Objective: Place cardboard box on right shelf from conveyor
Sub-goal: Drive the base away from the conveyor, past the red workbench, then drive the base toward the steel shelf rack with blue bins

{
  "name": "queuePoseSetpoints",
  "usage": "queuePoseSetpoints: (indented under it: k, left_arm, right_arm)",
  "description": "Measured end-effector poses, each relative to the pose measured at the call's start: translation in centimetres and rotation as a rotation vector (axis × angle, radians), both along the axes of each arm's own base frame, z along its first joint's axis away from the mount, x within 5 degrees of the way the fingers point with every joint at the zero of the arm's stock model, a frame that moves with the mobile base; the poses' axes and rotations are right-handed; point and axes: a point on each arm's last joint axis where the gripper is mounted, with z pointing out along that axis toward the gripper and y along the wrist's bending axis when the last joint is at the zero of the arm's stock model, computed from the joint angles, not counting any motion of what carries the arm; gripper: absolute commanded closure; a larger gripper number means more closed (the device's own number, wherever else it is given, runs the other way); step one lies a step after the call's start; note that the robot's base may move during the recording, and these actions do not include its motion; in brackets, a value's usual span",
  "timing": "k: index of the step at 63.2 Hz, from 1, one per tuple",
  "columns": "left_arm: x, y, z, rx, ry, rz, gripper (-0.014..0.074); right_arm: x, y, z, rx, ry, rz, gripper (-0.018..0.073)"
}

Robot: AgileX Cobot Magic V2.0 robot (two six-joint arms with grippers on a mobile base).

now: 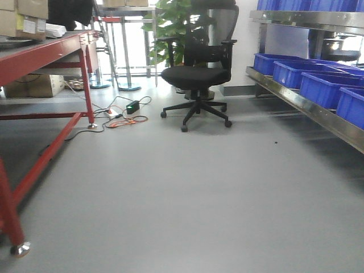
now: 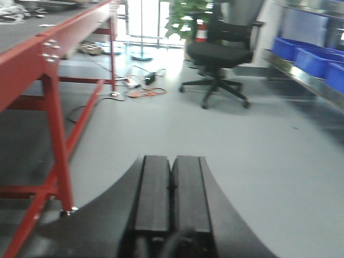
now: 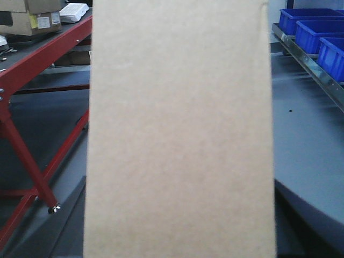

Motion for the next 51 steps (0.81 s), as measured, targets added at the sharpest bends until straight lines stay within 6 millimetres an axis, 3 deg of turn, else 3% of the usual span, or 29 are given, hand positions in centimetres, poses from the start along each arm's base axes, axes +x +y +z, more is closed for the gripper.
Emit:
queuePoseSetpoints:
  k: [51]
  left_arm:
    - [0.0,0.02,0.0,0.0,0.0,0.003,0.0715]
  right_arm:
    - [0.0,0.0,0.0,0.0,0.0,0.0,0.0344]
